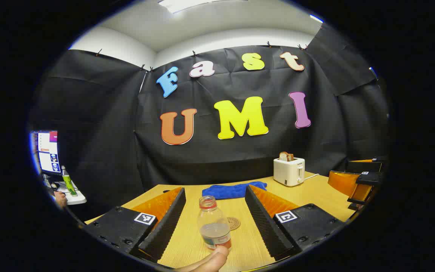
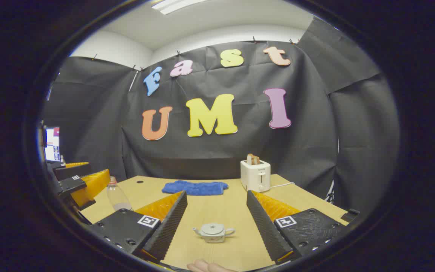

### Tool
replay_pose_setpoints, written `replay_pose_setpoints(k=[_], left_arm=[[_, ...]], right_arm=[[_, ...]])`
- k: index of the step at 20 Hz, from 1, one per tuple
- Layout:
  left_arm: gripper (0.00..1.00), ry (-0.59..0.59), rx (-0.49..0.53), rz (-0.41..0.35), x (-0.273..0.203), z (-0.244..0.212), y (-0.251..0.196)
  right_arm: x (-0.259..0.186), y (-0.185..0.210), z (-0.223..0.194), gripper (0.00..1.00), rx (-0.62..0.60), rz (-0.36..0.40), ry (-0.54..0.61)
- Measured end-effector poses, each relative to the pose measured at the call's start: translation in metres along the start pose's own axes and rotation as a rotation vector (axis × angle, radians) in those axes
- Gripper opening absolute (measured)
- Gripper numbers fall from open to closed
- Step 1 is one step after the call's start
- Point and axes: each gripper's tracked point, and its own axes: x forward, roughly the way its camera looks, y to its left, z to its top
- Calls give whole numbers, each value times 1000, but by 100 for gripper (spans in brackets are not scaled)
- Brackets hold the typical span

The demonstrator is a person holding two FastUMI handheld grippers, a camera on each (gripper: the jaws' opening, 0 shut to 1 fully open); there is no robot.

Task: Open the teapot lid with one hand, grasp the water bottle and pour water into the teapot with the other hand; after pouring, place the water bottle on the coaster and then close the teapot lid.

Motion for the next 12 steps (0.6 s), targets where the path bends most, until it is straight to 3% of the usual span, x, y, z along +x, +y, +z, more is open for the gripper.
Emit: replay_pose_setpoints(k=[6, 12], left_arm=[[99, 50, -39, -13, -23, -25, 17], [99, 73, -82, 17, -21, -37, 31]], right_arm=[[-21, 15, -16, 96, -86, 1, 11], [-18, 12, -36, 98, -71, 23, 69]])
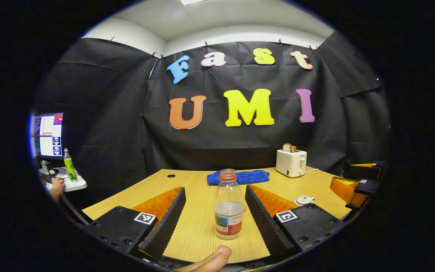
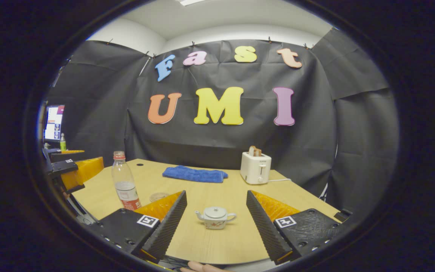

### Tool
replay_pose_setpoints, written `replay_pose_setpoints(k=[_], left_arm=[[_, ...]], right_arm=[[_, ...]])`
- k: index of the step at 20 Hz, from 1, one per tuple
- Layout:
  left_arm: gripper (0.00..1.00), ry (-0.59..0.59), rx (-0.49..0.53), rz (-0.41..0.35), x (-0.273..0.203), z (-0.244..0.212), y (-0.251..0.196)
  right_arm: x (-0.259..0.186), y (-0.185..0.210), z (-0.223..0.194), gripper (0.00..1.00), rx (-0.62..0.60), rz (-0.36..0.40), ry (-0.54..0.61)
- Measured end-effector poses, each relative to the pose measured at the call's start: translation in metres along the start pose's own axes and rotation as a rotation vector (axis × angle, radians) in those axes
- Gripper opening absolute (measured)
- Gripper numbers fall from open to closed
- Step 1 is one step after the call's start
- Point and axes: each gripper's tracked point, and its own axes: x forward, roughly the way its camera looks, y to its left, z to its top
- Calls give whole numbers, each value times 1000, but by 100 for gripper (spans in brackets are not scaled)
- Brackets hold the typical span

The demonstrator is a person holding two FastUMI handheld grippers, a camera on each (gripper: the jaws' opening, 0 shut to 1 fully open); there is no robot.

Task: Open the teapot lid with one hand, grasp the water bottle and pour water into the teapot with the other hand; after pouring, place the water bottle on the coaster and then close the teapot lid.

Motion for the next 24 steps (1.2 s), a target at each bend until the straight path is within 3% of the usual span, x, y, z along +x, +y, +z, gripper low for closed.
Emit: replay_pose_setpoints(k=[13, 24], left_arm=[[99, 19, -14, -17, 6, -19, 15], [99, 88, -30, -24, 18, -57, 13]], right_arm=[[28, -2, -19, 96, -10, -30, 6], [103, 2, -68, 95, 4, -27, 121]])
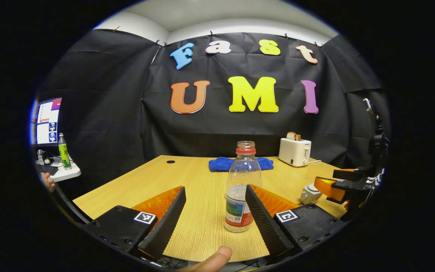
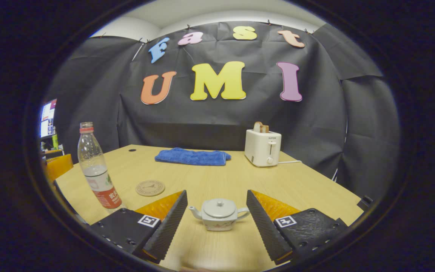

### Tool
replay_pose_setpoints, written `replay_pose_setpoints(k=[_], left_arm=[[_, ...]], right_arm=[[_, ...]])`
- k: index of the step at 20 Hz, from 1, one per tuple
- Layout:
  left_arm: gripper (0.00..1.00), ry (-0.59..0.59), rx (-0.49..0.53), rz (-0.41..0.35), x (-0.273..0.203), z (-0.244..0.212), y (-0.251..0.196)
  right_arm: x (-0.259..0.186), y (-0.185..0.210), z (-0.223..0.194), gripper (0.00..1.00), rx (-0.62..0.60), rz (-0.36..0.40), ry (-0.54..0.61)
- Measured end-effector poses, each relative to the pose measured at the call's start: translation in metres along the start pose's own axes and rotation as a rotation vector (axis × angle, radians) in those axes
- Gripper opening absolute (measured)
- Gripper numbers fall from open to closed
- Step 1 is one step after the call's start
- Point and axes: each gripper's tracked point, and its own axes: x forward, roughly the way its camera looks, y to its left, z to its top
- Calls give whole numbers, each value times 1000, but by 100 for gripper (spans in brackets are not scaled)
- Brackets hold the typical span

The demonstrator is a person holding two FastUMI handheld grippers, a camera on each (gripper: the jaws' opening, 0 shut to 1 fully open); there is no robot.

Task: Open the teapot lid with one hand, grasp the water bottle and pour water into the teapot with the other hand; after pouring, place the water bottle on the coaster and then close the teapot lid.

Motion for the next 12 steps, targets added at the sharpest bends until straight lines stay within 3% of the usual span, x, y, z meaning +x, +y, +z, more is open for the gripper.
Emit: replay_pose_setpoints(k=[7, 12], left_arm=[[99, 32, 21, -31, 7, -18, -15], [99, 39, 20, -33, 12, -24, -18]], right_arm=[[31, -7, -14, 66, -5, -14, 21], [38, 2, -17, 24, 10, 18, 32]])
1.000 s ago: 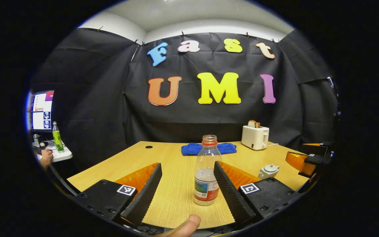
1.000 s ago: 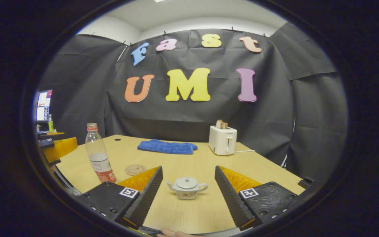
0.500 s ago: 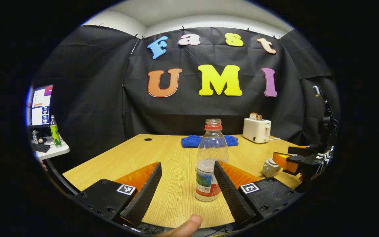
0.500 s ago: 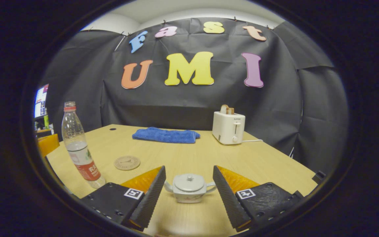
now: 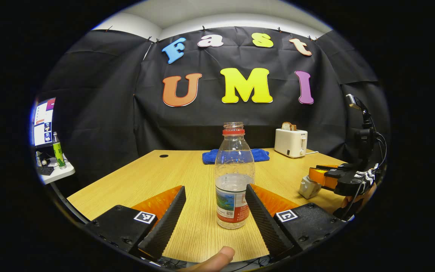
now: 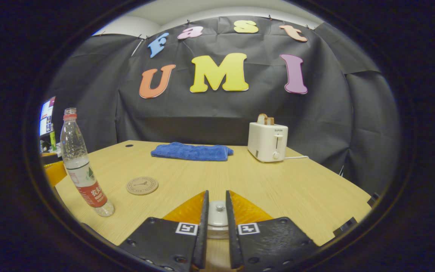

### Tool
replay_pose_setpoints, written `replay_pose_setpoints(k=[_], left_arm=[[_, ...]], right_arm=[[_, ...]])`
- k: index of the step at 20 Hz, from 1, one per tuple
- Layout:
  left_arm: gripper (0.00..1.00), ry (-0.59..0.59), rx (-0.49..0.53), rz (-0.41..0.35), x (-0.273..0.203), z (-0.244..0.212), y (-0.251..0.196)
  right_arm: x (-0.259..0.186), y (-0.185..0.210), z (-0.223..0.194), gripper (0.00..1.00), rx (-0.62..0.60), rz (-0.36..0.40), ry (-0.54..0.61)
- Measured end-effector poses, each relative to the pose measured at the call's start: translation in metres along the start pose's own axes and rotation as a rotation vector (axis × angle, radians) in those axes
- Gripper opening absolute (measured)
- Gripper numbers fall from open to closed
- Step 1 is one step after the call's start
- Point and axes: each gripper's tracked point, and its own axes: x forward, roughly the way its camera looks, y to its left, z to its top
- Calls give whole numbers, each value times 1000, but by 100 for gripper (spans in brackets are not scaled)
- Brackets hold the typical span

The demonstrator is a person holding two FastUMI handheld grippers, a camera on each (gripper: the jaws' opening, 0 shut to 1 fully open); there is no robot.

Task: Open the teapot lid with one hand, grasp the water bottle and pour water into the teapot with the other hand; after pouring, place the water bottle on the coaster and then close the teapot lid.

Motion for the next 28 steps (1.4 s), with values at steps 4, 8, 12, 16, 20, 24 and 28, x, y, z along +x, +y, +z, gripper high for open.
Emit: replay_pose_setpoints(k=[4, 8, 12, 16, 20, 24, 28], left_arm=[[99, 19, -22, -17, 1, -8, -5], [99, 35, -25, -20, 5, -15, -6], [100, 35, -38, -41, 13, -23, -7], [100, 23, -58, -95, 20, -23, -19], [99, -3, -30, -106, 29, -16, -27], [100, -6, -28, -99, 44, -14, -32], [95, -33, -61, -101, 55, -10, -32]], right_arm=[[-1, -4, 1, 2, 21, -1, -5], [1, -3, 3, 2, 5, 14, -10], [-13, 1, 15, 0, 44, 62, -52], [-14, 1, 22, 0, 26, 66, -78], [-19, 5, 23, 0, 5, 79, -85], [-29, 4, 30, 0, -26, 86, -108], [-36, -4, 36, 0, -50, 67, -137]])
